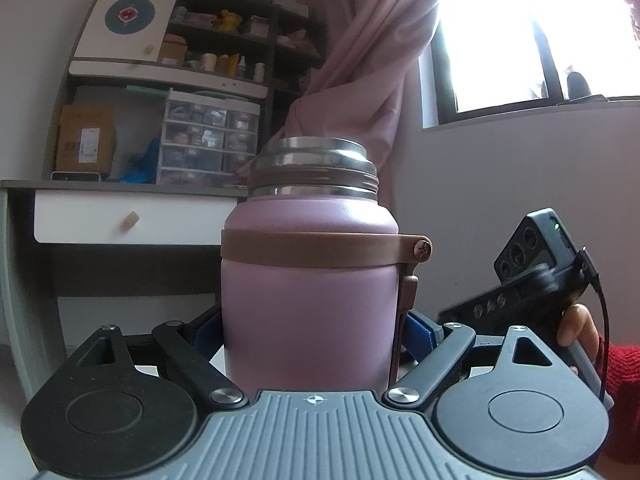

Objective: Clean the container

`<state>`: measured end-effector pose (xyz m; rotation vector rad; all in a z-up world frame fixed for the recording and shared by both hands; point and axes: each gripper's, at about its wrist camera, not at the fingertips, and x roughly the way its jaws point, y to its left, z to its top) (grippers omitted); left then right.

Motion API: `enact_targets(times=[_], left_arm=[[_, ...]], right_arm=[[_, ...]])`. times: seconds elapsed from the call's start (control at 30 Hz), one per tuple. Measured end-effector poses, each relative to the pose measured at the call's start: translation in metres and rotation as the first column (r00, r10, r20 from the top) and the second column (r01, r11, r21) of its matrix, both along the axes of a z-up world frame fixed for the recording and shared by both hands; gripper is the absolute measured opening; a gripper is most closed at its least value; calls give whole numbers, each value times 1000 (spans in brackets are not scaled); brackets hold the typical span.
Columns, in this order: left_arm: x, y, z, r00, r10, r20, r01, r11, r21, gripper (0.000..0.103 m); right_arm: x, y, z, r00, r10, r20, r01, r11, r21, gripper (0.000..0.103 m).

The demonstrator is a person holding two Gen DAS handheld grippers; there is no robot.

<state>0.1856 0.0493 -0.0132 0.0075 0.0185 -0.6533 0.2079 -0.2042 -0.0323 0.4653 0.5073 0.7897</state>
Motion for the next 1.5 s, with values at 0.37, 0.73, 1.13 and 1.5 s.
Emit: enact_targets(times=[0.37, 0.73, 1.13, 1.5], left_arm=[[7, -5, -2, 1000, 7, 0, -7, 1000, 1, 89], [8, -4, -1, 1000, 13, -5, -13, 1000, -6, 89], [10, -7, 1, 1000, 23, -21, -23, 1000, 12, 89], [11, -5, 1, 999, 19, -29, -18, 1000, 6, 89]], right_arm=[[4, -11, 21, 996, 20, 86, -36, 981, 189, 17], [5, -14, 15, 996, 57, 74, -72, 973, 220, 17], [7, -16, -5, 997, 70, -21, -65, 979, 192, 17], [14, -6, -17, 993, 59, -103, -53, 997, 53, 17]])
